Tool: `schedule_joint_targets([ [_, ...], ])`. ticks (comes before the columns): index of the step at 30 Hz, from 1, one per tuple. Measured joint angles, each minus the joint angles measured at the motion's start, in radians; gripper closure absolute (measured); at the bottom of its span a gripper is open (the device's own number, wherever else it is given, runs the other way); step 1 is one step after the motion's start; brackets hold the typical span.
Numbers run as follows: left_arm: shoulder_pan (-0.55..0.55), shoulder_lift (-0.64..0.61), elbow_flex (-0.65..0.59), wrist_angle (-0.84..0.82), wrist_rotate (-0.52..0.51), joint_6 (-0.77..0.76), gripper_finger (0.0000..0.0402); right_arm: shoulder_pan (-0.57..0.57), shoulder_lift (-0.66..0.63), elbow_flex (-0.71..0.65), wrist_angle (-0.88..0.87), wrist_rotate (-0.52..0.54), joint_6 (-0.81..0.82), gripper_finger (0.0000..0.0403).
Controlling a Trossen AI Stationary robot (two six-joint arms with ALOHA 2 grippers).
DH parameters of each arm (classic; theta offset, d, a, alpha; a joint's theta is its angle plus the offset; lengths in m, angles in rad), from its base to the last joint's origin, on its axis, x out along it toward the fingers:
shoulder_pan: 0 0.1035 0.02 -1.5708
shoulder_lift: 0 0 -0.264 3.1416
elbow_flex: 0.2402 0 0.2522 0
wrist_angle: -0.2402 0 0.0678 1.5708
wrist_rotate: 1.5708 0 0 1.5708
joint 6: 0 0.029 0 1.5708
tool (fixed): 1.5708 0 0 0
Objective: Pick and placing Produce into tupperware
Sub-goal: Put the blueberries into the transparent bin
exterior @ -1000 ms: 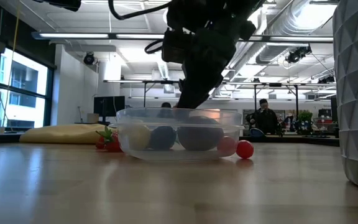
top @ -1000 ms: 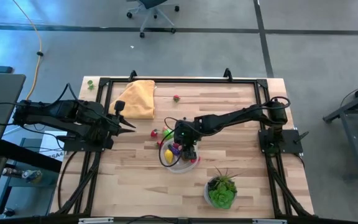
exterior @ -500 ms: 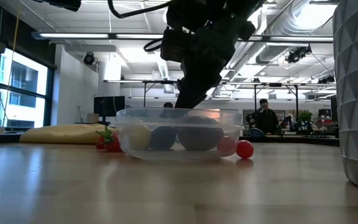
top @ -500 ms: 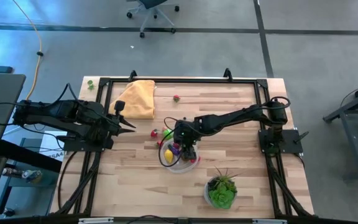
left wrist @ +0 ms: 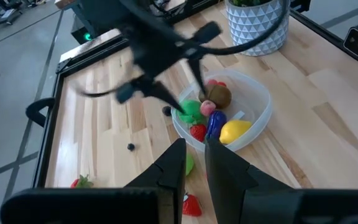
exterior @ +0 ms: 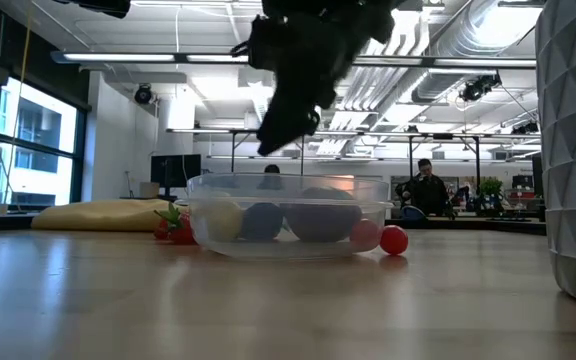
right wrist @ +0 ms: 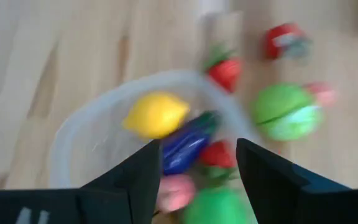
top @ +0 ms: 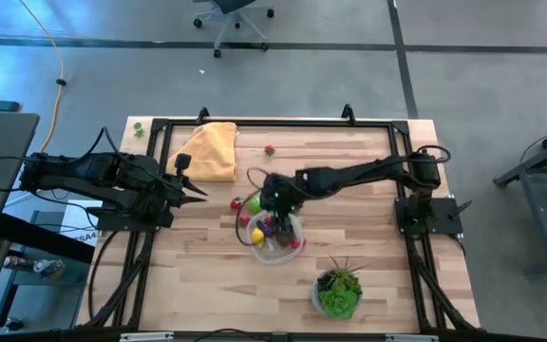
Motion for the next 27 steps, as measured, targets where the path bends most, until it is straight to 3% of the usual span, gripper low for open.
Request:
schedule_joint_targets([
  [7,0.000,0.000,0.000,0.000,0.000,0.000,0.0350,-0.086,-0.001,0.182,-0.140,0.193,0.040,0.0204],
  [11,0.000,0.000,0.000,0.000,0.000,0.000,0.0350,-0.155,-0.001,0.284,-0.214,0.250,0.083,0.0204],
  [19,0.000,0.000,0.000,0.000,0.000,0.000,0.0350,-0.341,0.011,0.368,-0.241,0.245,0.296,0.0204],
  [27,0.000,0.000,0.000,0.000,0.000,0.000,0.0350,-0.429,0.139,0.409,-0.266,0.135,0.390,0.0204],
])
